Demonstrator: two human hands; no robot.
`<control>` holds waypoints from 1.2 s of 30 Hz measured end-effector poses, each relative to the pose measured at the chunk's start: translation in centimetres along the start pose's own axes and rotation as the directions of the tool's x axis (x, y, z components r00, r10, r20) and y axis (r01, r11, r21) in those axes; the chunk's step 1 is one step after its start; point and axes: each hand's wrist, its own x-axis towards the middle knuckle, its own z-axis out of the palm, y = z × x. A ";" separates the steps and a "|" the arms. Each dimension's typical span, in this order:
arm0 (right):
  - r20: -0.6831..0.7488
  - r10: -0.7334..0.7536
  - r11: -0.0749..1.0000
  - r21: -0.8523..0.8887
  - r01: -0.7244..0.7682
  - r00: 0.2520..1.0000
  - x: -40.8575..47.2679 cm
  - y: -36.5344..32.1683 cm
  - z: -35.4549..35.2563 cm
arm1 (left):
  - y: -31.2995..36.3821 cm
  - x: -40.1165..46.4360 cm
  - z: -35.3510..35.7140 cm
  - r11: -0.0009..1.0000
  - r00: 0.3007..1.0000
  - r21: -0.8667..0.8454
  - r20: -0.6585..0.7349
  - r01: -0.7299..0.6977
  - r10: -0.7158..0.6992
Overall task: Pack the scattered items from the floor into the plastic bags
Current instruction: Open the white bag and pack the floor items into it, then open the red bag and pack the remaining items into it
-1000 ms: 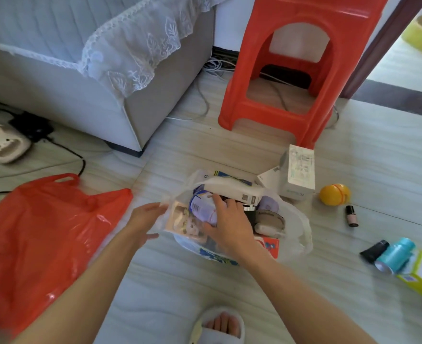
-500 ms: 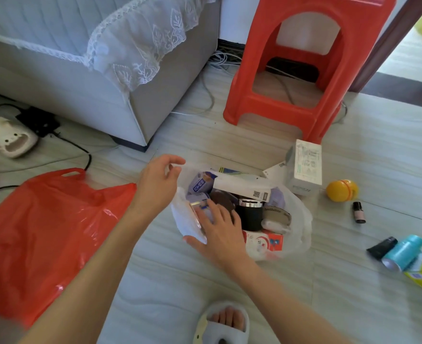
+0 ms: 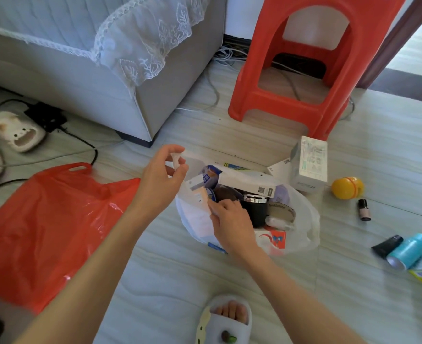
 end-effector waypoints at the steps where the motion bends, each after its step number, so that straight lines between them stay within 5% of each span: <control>1: -0.017 0.004 1.000 0.007 -0.004 1.000 -0.1 0.1 -0.2 | -0.2 -0.2 0.0 1.000 1.000 -0.005 0.003 -0.005 0.005; 6: -0.206 -0.089 0.994 0.050 0.101 0.975 -2.8 -2.1 -1.6 | -2.3 -2.8 -0.8 0.994 0.991 -0.108 -0.133 0.006 -0.020; 10: 0.021 -0.376 0.922 -0.095 0.376 0.926 -5.8 -4.0 1.6 | -9.5 -7.1 -2.1 0.981 0.969 0.088 -0.192 0.173 -0.154; 15: 0.331 -0.298 0.938 -0.071 0.339 0.895 -5.1 -4.8 6.8 | -21.2 -10.3 -5.3 0.631 0.859 0.617 -0.153 0.470 -0.489; 19: 0.496 -0.222 0.942 -0.114 0.316 0.839 -4.6 -4.3 8.0 | -24.3 -8.9 -6.6 0.456 0.790 0.709 -0.236 0.538 -0.566; 23: 0.433 -0.185 0.944 -0.171 0.282 0.882 -5.9 -3.2 8.3 | -26.2 -7.6 -5.3 0.344 0.745 0.733 -0.322 0.587 -0.584; 26: 0.253 -0.190 0.930 -0.264 0.257 0.949 -6.1 -1.8 7.8 | -25.9 -7.8 -3.7 0.428 0.800 0.721 -0.294 0.544 -0.522; 31: 0.130 -0.256 0.896 -0.340 0.286 0.958 -6.5 -0.6 5.3 | -22.2 -9.4 -2.8 0.760 0.934 0.544 -0.236 0.356 -0.268; 36: 0.110 -0.155 0.927 -0.327 0.183 0.982 -7.0 -1.2 0.8 | -14.8 -9.0 -4.6 0.919 0.926 0.340 -0.372 0.200 -0.064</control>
